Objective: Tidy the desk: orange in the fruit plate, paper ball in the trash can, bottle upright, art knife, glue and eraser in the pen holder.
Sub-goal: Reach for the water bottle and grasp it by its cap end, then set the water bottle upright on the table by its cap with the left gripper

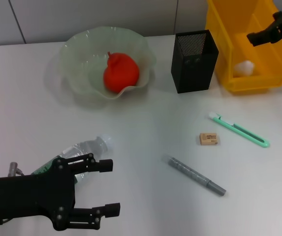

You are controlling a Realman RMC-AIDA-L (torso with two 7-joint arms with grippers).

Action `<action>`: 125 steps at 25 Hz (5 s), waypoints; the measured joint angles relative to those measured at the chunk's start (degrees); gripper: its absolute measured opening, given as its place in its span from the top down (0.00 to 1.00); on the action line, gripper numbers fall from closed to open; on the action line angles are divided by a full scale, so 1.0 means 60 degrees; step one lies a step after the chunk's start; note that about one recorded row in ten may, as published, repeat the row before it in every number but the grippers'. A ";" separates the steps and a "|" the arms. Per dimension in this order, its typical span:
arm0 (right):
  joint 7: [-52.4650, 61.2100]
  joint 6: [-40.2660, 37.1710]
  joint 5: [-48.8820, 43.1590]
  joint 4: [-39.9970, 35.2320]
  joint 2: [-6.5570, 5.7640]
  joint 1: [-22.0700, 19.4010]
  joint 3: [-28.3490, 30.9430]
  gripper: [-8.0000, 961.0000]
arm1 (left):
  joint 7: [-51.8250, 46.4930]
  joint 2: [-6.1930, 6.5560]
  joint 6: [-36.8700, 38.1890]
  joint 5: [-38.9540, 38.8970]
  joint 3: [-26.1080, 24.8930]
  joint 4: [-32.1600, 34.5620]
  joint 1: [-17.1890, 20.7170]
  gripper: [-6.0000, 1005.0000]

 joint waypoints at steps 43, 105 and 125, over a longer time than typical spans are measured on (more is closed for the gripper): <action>-0.9785 -0.7374 0.7066 0.3503 0.0216 -0.3896 0.4856 0.13 | -0.8090 -0.0020 -0.2651 0.4264 0.1202 0.5301 -0.1755 0.20; -1.0738 -0.6728 0.6216 0.5280 0.0217 -0.2911 0.4755 0.13 | -1.4280 -0.0142 -0.4575 0.8922 0.6385 0.3257 -0.4829 0.45; -1.0567 -0.6752 0.6321 0.5467 0.0210 -0.2758 0.4844 0.13 | -1.2672 -0.0055 -0.4149 0.7827 0.4463 0.6089 -0.2738 0.55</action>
